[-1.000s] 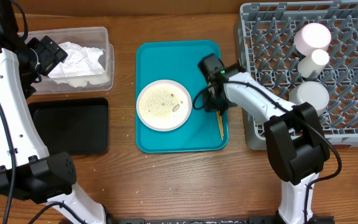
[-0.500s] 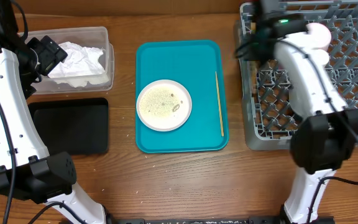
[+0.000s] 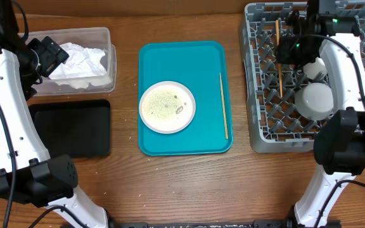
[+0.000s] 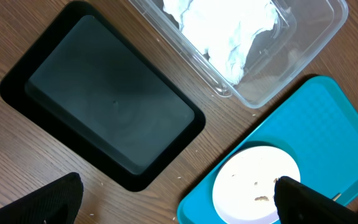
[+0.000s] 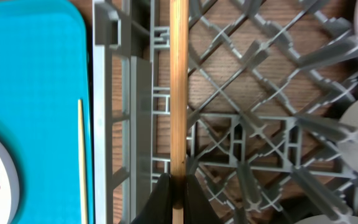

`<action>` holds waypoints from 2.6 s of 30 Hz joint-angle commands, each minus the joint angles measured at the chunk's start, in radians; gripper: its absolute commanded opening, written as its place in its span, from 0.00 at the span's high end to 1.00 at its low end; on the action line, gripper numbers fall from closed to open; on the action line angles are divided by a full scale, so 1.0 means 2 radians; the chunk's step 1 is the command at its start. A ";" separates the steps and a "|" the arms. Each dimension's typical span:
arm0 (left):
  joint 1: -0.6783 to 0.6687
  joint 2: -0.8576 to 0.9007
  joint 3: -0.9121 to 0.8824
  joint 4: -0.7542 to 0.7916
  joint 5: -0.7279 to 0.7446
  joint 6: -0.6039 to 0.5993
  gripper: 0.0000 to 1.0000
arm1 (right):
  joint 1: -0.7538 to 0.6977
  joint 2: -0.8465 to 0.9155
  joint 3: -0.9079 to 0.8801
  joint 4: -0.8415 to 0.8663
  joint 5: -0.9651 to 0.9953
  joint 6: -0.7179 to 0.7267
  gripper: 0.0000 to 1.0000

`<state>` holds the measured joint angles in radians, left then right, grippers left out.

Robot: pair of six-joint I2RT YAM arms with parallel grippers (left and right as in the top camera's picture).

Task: Sort waste into correct bins and load items into the dishwasher

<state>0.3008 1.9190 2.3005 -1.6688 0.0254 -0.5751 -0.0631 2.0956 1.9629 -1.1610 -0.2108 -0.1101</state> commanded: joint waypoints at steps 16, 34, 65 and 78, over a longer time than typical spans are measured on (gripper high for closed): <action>0.000 0.002 0.005 0.000 -0.003 -0.006 0.00 | 0.031 -0.004 -0.075 0.011 -0.030 0.008 0.80; 0.000 0.002 0.005 0.000 -0.003 -0.006 0.00 | 0.103 -0.054 -0.041 -0.075 -0.086 0.056 0.67; 0.000 0.002 0.005 0.001 -0.003 -0.006 0.00 | 0.261 -0.035 -0.303 0.169 0.144 0.250 0.78; 0.000 0.002 0.005 0.001 -0.003 -0.006 0.00 | 0.262 -0.043 -0.242 0.117 0.116 0.250 0.79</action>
<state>0.3008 1.9190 2.3005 -1.6691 0.0254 -0.5751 0.4625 2.0285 1.4052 -0.9138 0.0326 0.3832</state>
